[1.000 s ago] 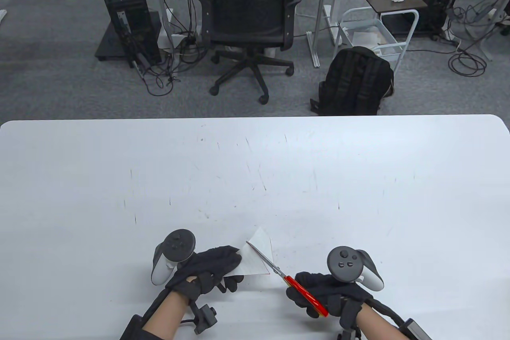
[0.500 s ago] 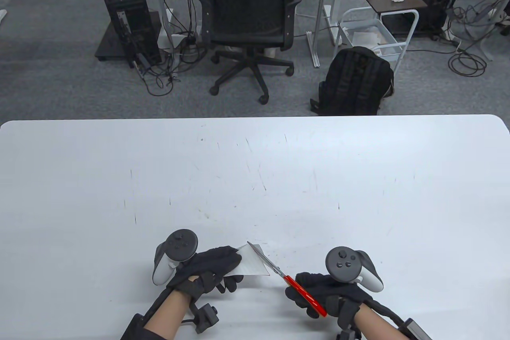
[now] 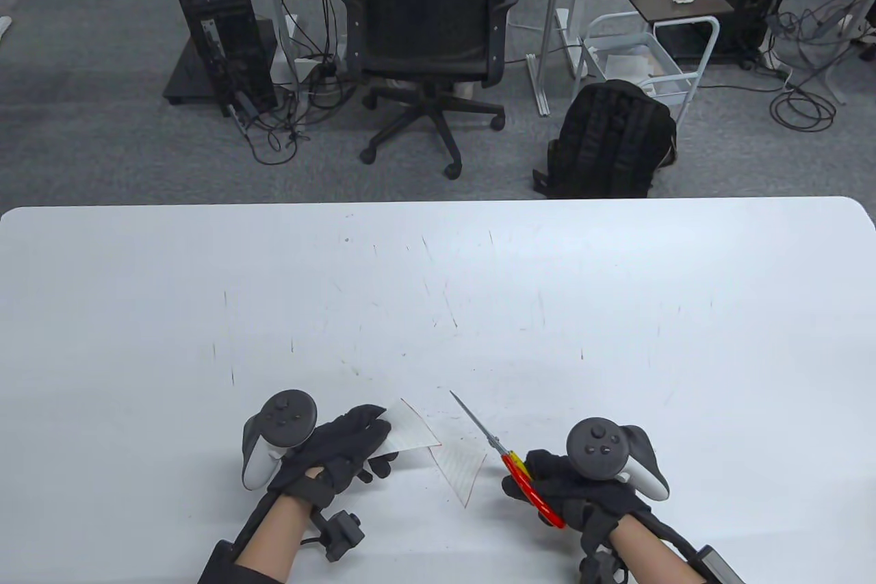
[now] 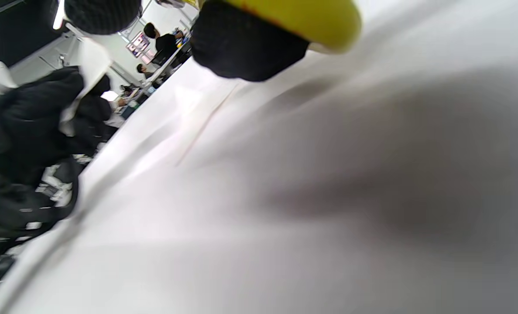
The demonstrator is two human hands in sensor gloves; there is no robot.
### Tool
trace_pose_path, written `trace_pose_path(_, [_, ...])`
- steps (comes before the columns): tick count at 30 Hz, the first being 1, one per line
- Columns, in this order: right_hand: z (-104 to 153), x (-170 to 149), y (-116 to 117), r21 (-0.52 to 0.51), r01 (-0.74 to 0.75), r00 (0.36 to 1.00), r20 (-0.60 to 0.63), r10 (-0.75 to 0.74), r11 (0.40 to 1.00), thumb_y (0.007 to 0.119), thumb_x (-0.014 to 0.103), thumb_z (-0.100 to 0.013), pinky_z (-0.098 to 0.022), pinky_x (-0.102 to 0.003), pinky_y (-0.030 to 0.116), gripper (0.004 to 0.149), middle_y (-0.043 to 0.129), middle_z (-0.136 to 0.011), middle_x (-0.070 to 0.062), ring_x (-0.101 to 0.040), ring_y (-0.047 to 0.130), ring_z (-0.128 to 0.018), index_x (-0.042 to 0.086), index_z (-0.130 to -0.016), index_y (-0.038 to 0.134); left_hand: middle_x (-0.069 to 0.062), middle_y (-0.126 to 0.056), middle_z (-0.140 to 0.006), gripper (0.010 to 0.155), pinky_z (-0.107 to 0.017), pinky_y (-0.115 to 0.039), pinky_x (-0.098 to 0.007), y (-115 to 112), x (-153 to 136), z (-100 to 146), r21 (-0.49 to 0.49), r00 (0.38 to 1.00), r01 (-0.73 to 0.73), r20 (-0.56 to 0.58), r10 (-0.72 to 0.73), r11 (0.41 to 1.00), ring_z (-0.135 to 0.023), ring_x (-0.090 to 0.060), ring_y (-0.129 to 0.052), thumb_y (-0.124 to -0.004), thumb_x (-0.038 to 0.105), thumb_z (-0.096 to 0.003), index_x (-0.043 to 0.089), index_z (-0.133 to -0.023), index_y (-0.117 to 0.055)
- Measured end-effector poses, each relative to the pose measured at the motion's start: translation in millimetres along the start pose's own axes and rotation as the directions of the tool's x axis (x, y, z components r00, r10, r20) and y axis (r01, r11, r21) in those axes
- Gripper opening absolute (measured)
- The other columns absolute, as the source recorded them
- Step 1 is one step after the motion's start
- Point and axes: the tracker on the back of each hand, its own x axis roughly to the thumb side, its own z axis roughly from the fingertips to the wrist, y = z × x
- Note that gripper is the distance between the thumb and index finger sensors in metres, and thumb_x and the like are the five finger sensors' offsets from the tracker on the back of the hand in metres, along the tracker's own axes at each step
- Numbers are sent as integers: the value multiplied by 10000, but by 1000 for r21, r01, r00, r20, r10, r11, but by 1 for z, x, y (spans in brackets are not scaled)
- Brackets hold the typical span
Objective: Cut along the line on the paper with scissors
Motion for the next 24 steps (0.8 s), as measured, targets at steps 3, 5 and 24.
trace_pose_path(3, [1, -4, -9, -25, -83, 995, -49, 82, 996, 680, 419, -596, -331, -320, 727, 611, 725, -811, -277, -238, 888, -494, -52, -952, 524, -73, -864, -830, 405, -479, -865, -331, 9, 1, 3, 49, 1000, -4, 16, 3, 999, -655, -217, -973, -636, 351, -636, 189, -1007, -624])
trace_pose_path(5, [-1, -7, -14, -16, -141, 988, -71, 139, 990, 696, 409, -590, -330, -328, 724, 613, 741, -799, -272, -241, 890, -490, -57, -955, 536, -118, -737, -979, 397, -598, -813, -416, 12, 3, 5, 80, 1000, 5, 29, -7, 997, -825, -310, -866, -643, 347, -634, 234, -1012, -601])
trace_pose_path(24, [-34, -26, -39, 15, -703, 658, -363, 659, 711, 691, 442, -562, -335, -310, 734, 652, 770, -778, -215, -214, 900, -493, -50, -967, 556, -134, -466, -1140, 392, -726, -451, -710, 28, 15, 17, 143, 982, 128, 123, -145, 982, -1041, -448, -463, -760, 377, -581, 234, -946, -756])
